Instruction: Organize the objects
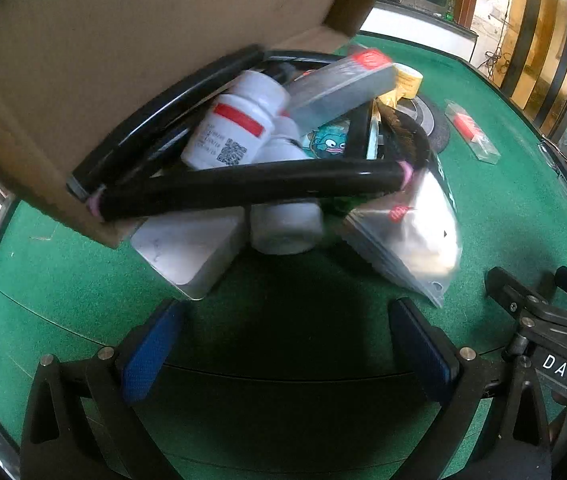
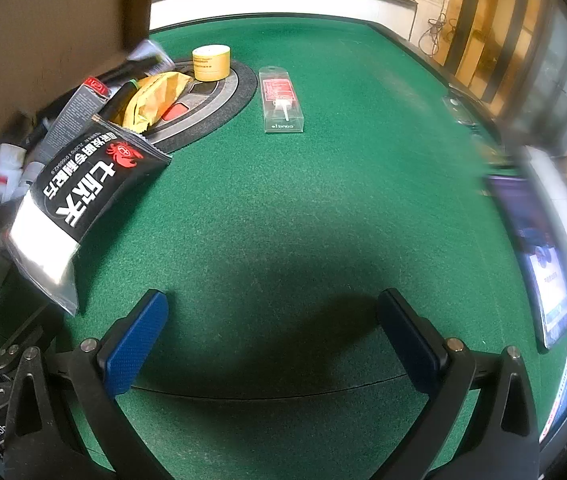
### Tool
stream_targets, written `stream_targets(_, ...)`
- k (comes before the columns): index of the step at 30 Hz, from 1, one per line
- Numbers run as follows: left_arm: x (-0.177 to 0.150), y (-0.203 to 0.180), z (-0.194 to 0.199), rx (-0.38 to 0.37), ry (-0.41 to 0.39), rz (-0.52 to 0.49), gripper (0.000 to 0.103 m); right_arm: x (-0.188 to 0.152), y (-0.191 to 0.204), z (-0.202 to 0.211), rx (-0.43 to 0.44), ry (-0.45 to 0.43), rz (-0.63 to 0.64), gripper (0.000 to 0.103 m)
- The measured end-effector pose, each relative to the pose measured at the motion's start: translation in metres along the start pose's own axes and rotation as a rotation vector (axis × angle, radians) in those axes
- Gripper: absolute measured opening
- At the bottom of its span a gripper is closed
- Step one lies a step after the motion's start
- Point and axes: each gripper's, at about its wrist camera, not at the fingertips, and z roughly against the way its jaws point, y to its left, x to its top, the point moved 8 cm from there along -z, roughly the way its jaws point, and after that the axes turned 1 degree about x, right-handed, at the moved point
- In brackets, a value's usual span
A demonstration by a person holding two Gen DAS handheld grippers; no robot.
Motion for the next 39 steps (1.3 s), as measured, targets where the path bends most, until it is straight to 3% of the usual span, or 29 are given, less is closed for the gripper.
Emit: stream_targets(39,-0.0015,0.001,0.0012,0.002,-0.002,-0.001,0.102,0.0,0.0,0.0,0.0,-0.001,0.0,0.103)
